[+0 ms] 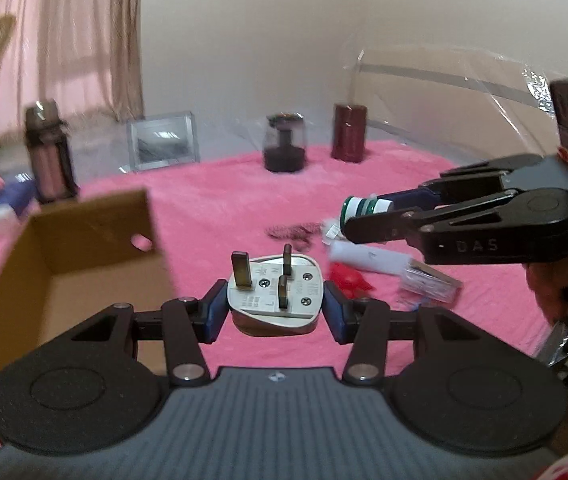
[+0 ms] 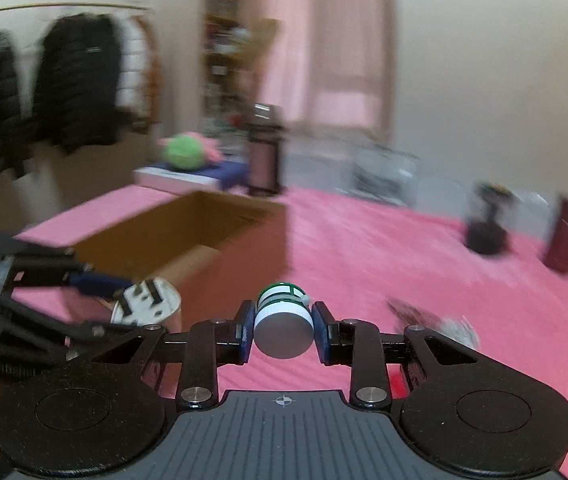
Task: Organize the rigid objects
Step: 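Carry the plug and cylinder with both tools over the cardboard box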
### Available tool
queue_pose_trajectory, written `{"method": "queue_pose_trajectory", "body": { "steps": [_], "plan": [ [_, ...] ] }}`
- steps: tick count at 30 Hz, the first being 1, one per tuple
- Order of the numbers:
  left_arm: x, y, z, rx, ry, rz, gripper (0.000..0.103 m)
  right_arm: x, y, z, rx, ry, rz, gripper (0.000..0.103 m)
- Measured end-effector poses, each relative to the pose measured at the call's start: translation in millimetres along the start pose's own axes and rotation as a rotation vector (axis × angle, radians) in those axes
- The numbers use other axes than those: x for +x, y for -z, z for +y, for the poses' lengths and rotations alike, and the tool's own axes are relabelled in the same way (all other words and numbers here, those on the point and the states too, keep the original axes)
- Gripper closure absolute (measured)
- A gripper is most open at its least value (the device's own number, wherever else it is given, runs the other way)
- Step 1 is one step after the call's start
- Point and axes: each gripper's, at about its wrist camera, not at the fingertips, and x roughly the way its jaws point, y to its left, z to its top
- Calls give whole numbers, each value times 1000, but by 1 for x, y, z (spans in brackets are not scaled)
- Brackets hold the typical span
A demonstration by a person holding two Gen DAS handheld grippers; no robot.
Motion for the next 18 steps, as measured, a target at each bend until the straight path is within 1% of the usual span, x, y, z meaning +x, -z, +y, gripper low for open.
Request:
{"method": "queue_pose_trajectory", "body": {
  "steps": [3,4,6,8,10,11,14,16,18],
  "plan": [
    [-21,-14,31,46,-64,-3,58,15,-29,22,-91,-99,10,76],
    [-25,-18,43,55,-78,7,58,21,-36,29,-125,-125,18,76],
    [-30,-25,69,77,-94,48,58,37,-51,48,-205,-178,44,76],
    [-30,-26,91,106,-108,84,58,56,-58,61,-266,-224,78,76],
    [-25,-25,110,175,-139,126,58,74,-65,79,-345,-274,124,76],
    [-21,-25,118,203,-143,151,58,83,-64,86,-381,-294,148,76],
    [-4,-15,148,205,-97,224,58,116,-63,109,-481,-331,233,76],
    [7,-9,161,227,-88,263,58,137,-59,119,-536,-330,288,76],
    [20,-5,171,258,-60,310,58,159,-55,123,-570,-325,337,76]
  ]
}}
